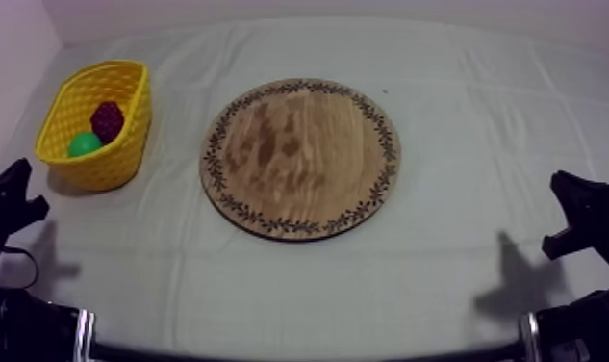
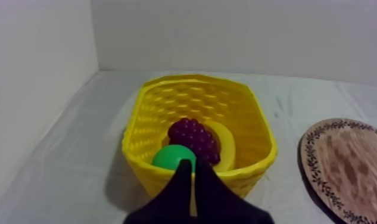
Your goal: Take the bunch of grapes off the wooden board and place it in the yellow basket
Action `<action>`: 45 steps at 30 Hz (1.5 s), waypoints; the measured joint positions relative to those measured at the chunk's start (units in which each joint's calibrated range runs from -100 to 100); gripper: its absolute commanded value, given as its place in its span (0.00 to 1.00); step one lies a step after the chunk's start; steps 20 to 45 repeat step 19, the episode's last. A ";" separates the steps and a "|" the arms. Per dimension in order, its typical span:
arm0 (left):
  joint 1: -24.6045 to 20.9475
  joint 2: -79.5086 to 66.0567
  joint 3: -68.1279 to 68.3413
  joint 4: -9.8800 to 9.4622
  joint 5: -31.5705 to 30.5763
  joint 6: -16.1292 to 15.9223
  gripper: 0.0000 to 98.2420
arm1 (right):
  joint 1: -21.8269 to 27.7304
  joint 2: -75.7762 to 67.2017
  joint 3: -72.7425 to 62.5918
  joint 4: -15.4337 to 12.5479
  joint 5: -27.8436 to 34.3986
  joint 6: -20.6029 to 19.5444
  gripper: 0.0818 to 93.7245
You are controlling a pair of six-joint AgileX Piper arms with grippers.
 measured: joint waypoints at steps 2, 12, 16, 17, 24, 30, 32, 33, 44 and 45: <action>-0.33 0.00 0.00 0.42 0.31 -0.54 0.00 | 0.00 0.00 0.00 0.00 0.00 0.00 0.00; -2.23 -0.06 0.00 1.24 1.70 -0.70 0.00 | 0.00 0.00 0.00 0.00 0.00 0.00 0.00; -2.37 -0.06 0.00 1.54 1.76 -0.62 0.00 | 0.00 0.00 0.00 0.00 0.00 0.00 0.00; -2.37 -0.06 0.00 1.62 1.76 -0.68 0.00 | 0.00 0.00 0.00 0.00 0.00 0.00 0.00; -2.41 -0.06 0.00 1.75 1.79 -0.67 0.00 | 0.00 0.00 0.00 0.00 0.00 0.00 0.00; -2.41 -0.06 0.00 1.75 1.79 -0.67 0.00 | 0.00 0.00 0.00 0.00 0.00 0.00 0.00; -2.41 -0.06 0.00 1.75 1.79 -0.67 0.00 | 0.00 0.00 0.00 0.00 0.00 0.00 0.00; -2.41 -0.06 0.00 1.75 1.79 -0.67 0.00 | 0.00 0.00 0.00 0.00 0.00 0.00 0.00; -2.41 -0.06 0.00 1.75 1.79 -0.67 0.00 | 0.00 0.00 0.00 0.00 0.00 0.00 0.00; -2.41 -0.06 0.00 1.75 1.79 -0.67 0.00 | 0.00 0.00 0.00 0.00 0.00 0.00 0.00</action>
